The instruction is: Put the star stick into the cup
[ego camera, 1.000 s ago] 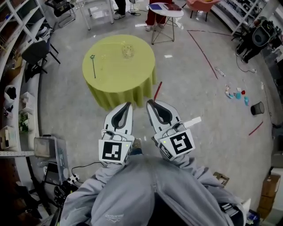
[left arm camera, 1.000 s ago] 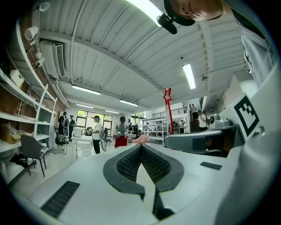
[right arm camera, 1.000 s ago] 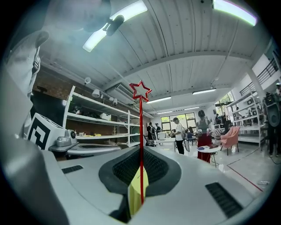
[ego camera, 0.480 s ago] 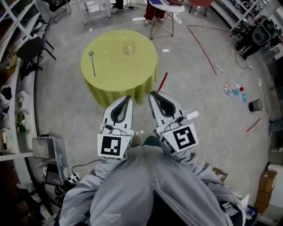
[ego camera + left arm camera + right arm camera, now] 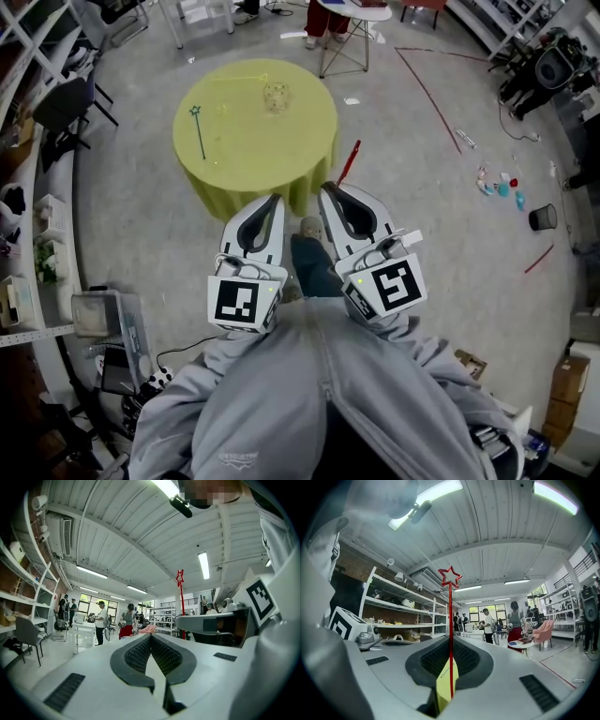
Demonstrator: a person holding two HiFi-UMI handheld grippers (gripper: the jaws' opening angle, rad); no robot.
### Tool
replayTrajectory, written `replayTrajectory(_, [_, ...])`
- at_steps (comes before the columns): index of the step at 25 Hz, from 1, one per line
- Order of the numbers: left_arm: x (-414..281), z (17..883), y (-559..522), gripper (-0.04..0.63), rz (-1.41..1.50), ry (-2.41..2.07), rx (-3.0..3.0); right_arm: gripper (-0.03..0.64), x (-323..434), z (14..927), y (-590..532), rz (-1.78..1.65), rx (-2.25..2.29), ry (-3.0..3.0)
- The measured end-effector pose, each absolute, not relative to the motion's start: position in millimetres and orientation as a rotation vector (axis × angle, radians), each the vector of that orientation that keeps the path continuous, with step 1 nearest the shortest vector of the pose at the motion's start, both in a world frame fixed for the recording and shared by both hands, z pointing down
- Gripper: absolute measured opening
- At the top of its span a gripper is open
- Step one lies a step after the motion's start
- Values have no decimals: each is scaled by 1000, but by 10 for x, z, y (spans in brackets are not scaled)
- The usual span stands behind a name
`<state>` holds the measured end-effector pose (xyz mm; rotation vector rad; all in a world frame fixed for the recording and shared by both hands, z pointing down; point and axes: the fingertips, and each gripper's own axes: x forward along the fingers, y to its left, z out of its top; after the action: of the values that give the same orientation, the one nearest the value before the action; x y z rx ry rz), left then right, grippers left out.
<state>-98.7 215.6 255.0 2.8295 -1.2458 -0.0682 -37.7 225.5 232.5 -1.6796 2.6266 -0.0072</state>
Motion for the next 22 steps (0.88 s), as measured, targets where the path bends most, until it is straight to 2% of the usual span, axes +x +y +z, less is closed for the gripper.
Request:
replayTrajectory(12, [-876, 2545, 1750, 17, -91, -1288, 2835, 41, -316, 2318, 1817, 50, -1617, 2645])
replayTrajectory(22, [-519, 2552, 707, 17, -78, -1349, 2815, 41, 23, 2390, 711, 31, -1552, 2690])
